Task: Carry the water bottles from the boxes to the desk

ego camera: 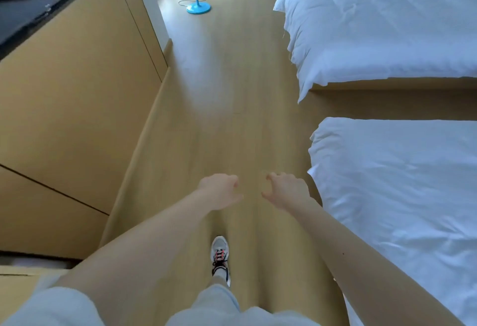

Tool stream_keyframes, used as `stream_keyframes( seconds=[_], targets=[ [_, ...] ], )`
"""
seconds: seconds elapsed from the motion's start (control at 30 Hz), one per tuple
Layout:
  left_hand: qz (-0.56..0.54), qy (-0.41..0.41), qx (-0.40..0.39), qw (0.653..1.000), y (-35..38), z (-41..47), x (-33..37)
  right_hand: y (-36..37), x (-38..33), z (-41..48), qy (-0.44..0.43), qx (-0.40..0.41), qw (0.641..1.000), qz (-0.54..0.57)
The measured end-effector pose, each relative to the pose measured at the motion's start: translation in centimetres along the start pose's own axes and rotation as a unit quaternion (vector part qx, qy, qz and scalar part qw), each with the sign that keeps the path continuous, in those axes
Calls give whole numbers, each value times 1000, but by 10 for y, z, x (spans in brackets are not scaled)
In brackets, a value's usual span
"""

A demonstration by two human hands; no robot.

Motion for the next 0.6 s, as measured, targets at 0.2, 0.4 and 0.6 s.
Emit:
stream_keyframes(
  seconds=[0.2,0.4,0.6],
  targets=[
    [-28,24,25,999,-48,85,-50,-34,-29,89,30,-3,1000,-9],
    [-31,37,33,998,-89,148,-110,-63,-75,159,53,-19,998,4],
    [-41,44,25,998,-101,191,-142,-75,-101,206,45,-25,999,-4]
  ],
)
Point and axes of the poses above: each hand's wrist, its own z-axis towards the middle knuckle, its own y-axis out of the palm, x = y × z, the point moved 9 cm from there along z, towards the middle knuckle, and after that the axes turned 13 degrees about x, right-handed, at the moved point
